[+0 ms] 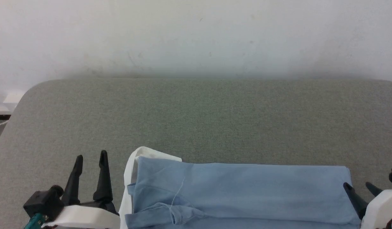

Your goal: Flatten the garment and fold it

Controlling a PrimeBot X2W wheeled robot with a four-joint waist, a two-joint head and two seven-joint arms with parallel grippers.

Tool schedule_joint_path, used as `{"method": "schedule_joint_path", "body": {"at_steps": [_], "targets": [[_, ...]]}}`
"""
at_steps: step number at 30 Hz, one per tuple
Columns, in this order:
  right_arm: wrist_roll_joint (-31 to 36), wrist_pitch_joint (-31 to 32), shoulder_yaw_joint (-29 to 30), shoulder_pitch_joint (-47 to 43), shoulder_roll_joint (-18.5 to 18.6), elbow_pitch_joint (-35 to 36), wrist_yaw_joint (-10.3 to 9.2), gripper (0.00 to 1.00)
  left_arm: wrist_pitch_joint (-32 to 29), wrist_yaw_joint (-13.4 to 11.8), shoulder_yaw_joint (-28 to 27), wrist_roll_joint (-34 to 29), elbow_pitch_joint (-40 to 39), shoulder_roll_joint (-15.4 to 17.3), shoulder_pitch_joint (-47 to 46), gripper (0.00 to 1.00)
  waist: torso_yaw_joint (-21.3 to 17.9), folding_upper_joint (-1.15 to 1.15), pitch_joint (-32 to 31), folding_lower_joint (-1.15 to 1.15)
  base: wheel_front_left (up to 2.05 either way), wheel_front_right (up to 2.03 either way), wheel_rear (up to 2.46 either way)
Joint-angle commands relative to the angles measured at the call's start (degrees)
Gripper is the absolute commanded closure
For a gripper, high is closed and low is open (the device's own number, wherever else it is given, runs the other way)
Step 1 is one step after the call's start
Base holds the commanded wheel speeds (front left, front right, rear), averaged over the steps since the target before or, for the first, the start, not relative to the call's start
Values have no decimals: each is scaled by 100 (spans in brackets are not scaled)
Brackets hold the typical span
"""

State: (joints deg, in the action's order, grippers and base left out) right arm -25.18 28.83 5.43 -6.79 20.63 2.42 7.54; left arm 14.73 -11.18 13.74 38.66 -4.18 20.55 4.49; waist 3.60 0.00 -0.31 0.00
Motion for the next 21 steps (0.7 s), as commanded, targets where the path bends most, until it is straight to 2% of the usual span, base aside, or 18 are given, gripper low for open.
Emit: {"method": "schedule_joint_path", "body": {"at_steps": [1,3,6,7,9,12,17,21], "targets": [[102,55,144,-96,-221,-9,-5,0,24,69,-217,-308,-114,-209,155,0,5,0,-2,0,0,0,0],[260,81,412,-117,-518,-91,-5,0,25,208,-499,-795,-222,-468,297,0,13,0,15,0,0,0,0],[338,136,781,-66,-981,-300,-5,0,26,425,-687,-1547,-273,-687,442,0,26,0,51,0,0,0,0],[287,167,910,-29,-1150,-391,-5,0,26,444,-719,-1884,-280,-678,476,0,28,0,64,0,0,0,0],[379,202,1039,0,-1262,-598,-5,0,26,353,-735,-2483,-256,-703,531,0,43,0,98,0,0,0,0],[497,145,1231,56,-1367,-944,-5,0,26,388,-785,-2797,-289,-913,571,0,86,0,155,0,0,0,0],[618,0,1512,166,-1509,-1394,-5,0,26,598,-933,-2968,-323,-1195,589,0,171,0,245,0,0,0,0],[573,-33,1511,226,-1589,-1661,-5,0,27,821,-970,-3086,-250,-1332,543,0,232,0,348,0,0,0,0]]}}
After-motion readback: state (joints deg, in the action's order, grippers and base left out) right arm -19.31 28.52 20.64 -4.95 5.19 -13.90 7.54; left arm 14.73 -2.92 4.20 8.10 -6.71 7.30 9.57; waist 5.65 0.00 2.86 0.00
